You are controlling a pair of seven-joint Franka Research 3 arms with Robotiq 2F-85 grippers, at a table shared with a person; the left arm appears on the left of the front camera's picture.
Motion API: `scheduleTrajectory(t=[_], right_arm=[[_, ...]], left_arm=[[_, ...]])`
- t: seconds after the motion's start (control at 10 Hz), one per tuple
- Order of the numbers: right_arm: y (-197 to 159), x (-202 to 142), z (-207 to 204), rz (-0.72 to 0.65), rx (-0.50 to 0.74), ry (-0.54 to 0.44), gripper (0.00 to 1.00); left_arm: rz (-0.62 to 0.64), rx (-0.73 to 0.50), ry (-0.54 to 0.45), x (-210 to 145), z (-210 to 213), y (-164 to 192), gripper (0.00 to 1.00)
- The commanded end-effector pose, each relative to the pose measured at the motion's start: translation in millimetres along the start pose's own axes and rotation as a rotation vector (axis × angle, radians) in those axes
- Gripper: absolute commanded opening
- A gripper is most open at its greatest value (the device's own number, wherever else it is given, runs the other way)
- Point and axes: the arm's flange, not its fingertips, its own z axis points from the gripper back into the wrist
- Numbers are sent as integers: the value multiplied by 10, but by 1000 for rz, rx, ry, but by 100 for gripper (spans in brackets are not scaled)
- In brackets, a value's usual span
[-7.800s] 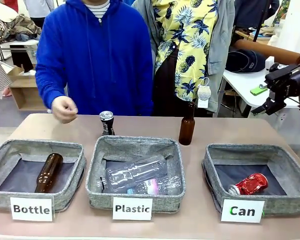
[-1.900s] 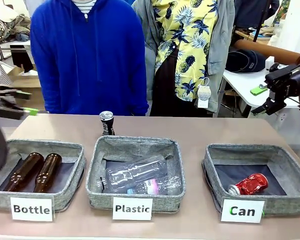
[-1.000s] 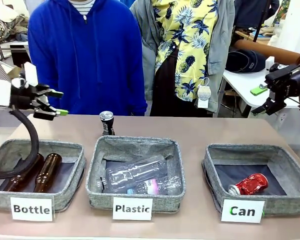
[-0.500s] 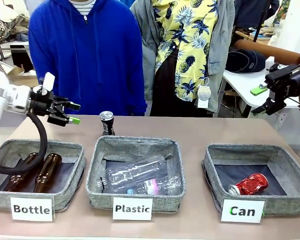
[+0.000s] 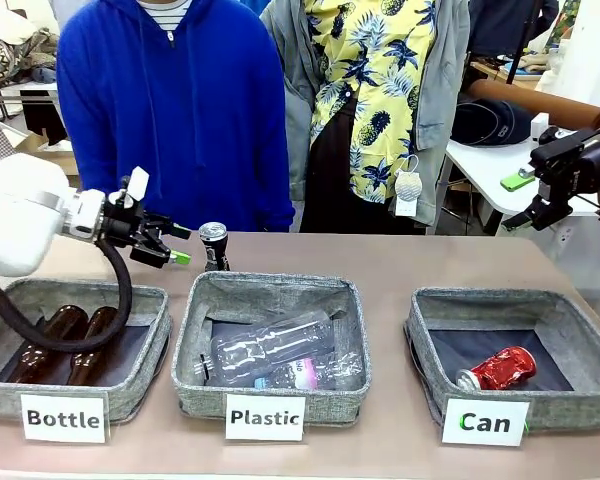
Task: Sort the can waste into the basket.
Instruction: Pick up the can waste from the table and place it in the right Fabric basket.
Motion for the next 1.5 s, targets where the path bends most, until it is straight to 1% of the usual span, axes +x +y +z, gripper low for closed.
scheduleTrajectory(t=[0.0, 0.1, 0.3, 0.5, 0.6, 0.7, 0.8, 0.9, 1.0, 1.2, 1.3, 1.4], right_arm=[[22, -8, 20, 16, -3, 2, 100], [22, -8, 20, 16, -3, 2, 100], [22, -8, 20, 16, -3, 2, 100], [22, -8, 20, 16, -3, 2, 100], [22, -8, 20, 16, -3, 2, 100], [22, -8, 20, 16, -3, 2, 100], [22, -8, 20, 16, -3, 2, 100], [22, -8, 20, 16, -3, 2, 100], [22, -8, 20, 16, -3, 2, 100], [22, -8, 20, 16, -3, 2, 100], [22, -8, 20, 16, -3, 2, 100], [22, -8, 20, 16, -3, 2, 100]], left_arm=[[26, 13, 2, 30, -140, 127, 100], [22, 33, -5, 32, -235, 167, 100], [44, 9, -17, 35, -392, 209, 100], [64, 6, -51, 45, -513, 236, 100], [83, 7, -92, 70, -549, 254, 100], [112, -32, -108, 94, -584, 243, 100], [132, -75, -142, 118, -608, 222, 51], [144, -110, -165, 139, -616, 198, 41], [150, -110, -158, 140, -616, 202, 0], [151, -111, -150, 121, -613, 202, 0], [149, -111, -154, 133, -601, 195, 14], [141, -106, -169, 160, -571, 187, 4]])
